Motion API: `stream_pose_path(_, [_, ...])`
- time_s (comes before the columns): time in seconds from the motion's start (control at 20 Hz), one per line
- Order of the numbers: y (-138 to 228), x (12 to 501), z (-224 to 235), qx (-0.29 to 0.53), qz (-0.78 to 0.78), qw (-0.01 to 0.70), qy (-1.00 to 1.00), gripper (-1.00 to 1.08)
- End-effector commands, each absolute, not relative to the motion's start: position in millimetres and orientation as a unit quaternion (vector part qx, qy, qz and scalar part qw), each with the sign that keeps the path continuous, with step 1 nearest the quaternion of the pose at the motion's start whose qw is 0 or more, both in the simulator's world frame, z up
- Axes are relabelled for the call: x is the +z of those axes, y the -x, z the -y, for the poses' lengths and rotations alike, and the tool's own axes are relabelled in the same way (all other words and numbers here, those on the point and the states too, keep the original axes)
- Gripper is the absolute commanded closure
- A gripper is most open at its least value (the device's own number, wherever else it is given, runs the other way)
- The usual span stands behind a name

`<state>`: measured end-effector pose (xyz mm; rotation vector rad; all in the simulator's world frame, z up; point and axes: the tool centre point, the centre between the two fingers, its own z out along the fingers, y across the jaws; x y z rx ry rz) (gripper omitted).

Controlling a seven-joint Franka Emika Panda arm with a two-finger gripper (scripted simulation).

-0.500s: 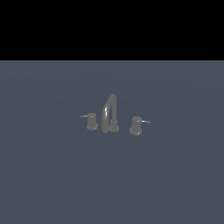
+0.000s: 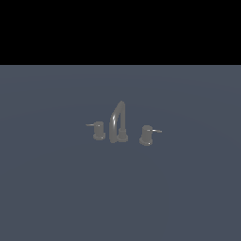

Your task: Turn on the faucet by rotating a designated handle.

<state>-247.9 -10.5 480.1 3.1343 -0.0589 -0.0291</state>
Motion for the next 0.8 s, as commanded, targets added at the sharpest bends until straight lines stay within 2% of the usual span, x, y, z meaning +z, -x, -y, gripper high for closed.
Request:
stream_pose_path(0.0, [246.6,474.8,6.1,-0.009,0.029,0.003,-1.000,1.08])
stream_pose_path(0.75, [222.7,410.4,-45.1,-0.009,0.160,0.002,-0.987,1.08])
